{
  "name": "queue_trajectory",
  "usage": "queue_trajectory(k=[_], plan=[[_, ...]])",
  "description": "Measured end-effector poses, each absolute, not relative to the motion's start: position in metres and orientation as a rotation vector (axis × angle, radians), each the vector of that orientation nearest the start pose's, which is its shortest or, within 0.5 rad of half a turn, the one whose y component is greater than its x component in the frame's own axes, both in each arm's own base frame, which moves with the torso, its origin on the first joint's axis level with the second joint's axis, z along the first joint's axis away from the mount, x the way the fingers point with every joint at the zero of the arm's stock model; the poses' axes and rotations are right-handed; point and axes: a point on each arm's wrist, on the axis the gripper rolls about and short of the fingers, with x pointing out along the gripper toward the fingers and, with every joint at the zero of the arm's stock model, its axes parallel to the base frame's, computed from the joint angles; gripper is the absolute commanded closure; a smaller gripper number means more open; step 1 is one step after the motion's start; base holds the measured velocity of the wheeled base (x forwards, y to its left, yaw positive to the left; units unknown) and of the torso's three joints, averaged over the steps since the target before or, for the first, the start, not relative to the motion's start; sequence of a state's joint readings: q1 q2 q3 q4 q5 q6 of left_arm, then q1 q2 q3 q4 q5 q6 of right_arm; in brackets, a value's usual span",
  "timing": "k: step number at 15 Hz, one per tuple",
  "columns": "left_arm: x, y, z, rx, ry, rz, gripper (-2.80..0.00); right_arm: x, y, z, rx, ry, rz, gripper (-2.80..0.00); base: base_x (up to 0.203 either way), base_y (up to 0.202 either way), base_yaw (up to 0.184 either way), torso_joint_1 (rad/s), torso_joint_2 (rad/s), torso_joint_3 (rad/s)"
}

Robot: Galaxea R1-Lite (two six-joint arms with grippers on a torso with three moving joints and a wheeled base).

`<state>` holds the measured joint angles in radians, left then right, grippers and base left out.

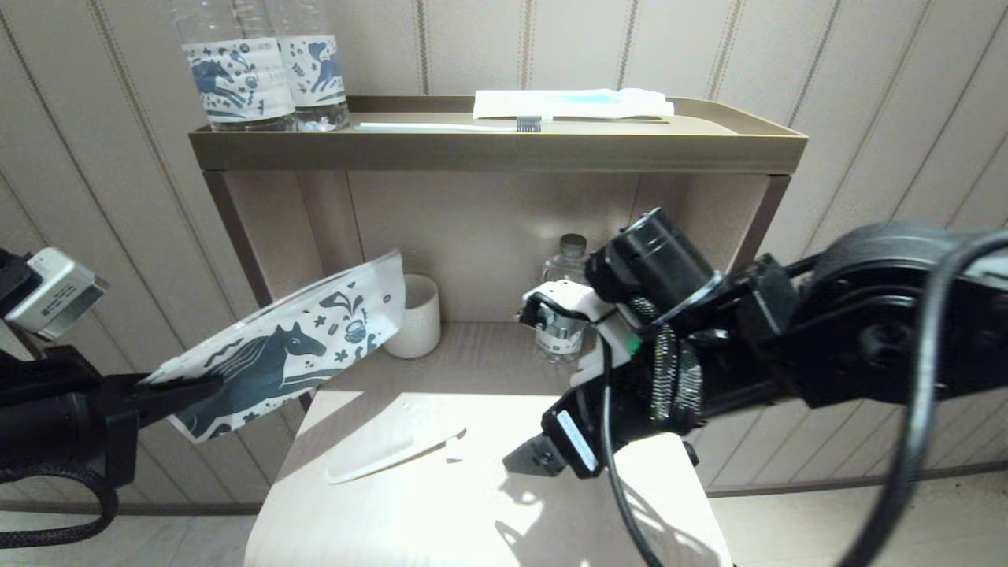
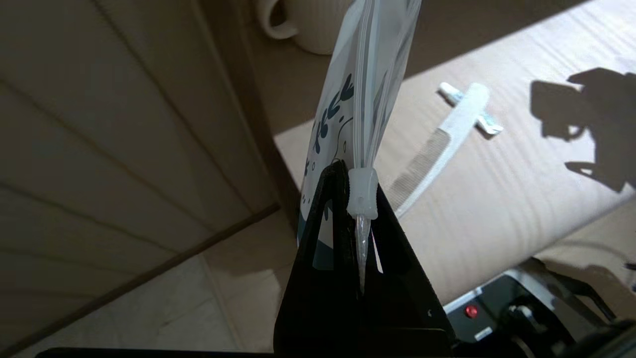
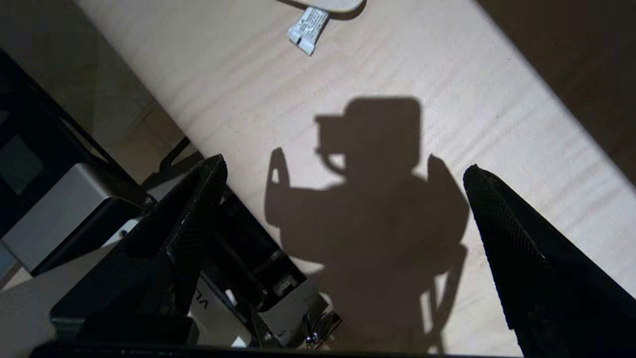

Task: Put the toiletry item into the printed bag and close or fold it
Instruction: Pick up the toothpaste

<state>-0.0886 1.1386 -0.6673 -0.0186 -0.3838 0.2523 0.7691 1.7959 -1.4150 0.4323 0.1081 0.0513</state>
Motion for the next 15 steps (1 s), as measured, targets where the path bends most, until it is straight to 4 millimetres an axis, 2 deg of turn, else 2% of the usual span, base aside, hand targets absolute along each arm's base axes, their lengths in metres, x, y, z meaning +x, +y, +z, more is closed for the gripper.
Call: queue_trajectory(k=[4, 8, 11, 15], plan=[[0.151, -0.020, 0.211, 0.144, 0.417, -0.462, 0.00, 0.267, 0.270, 0.201, -0.208, 0.858, 0.763, -2.80, 0.000, 0.000, 0.000, 0.000, 0.00, 0.000], [0.150, -0.020, 0.204, 0.138, 0.442, -0.465, 0.00, 0.284, 0.301, 0.191, -0.169, 0.894, 0.750, -2.80, 0.000, 0.000, 0.000, 0.000, 0.00, 0.000], [0.151, -0.020, 0.201, 0.136, 0.458, -0.465, 0.00, 0.288, 0.313, 0.179, -0.151, 0.943, 0.730, -2.80, 0.000, 0.000, 0.000, 0.000, 0.00, 0.000], [0.150, -0.020, 0.197, 0.138, 0.472, -0.470, 0.00, 0.291, 0.317, 0.172, -0.148, 0.967, 0.710, -2.80, 0.000, 0.000, 0.000, 0.000, 0.00, 0.000]])
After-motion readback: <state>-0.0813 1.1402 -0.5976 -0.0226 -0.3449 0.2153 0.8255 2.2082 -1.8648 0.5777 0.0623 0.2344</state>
